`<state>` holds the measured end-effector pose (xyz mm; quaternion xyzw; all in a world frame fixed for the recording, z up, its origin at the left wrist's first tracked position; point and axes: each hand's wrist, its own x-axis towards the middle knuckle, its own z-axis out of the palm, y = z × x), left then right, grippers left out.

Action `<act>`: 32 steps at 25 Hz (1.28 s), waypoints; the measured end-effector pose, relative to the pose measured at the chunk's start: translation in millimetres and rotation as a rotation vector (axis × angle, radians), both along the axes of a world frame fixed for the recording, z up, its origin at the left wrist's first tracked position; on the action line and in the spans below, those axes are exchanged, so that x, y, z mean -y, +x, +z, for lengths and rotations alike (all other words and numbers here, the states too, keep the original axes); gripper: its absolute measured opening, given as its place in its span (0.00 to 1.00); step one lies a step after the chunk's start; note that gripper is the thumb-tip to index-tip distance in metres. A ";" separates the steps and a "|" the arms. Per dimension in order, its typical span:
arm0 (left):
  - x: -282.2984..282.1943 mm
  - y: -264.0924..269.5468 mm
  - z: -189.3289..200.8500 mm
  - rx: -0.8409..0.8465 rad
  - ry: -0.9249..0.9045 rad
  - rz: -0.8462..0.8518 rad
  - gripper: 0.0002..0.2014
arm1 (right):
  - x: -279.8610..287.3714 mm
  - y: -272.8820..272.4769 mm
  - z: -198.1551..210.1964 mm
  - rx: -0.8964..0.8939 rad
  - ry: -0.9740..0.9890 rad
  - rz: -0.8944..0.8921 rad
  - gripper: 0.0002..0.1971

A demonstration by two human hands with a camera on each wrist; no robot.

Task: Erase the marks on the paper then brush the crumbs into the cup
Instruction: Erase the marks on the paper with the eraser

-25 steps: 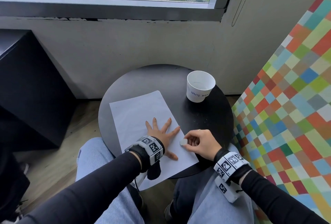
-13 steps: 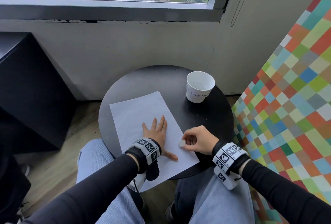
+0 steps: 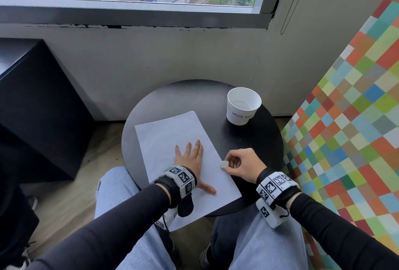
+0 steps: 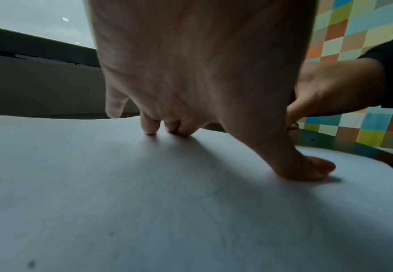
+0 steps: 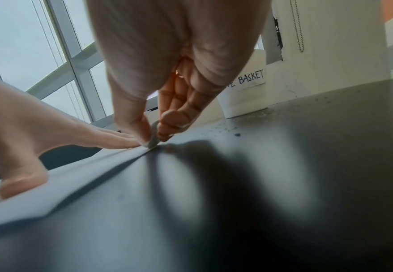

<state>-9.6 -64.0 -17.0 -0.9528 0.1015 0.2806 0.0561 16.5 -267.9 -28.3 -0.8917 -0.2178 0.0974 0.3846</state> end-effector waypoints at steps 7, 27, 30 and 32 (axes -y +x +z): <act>-3.5 -2.8 0.2 -0.020 -0.044 -0.079 0.75 | 1.2 -1.1 14.5 -0.044 0.047 -0.044 0.08; -74.1 -9.8 30.0 -0.058 0.078 0.092 0.45 | 13.8 -22.2 11.5 -0.041 -0.248 -0.113 0.08; -59.8 -6.6 33.5 0.104 0.043 0.127 0.44 | 10.4 -30.2 18.4 -0.120 -0.268 0.081 0.09; -49.1 -3.1 27.8 0.146 0.011 0.100 0.47 | 6.3 -35.8 24.5 -0.169 -0.271 0.196 0.09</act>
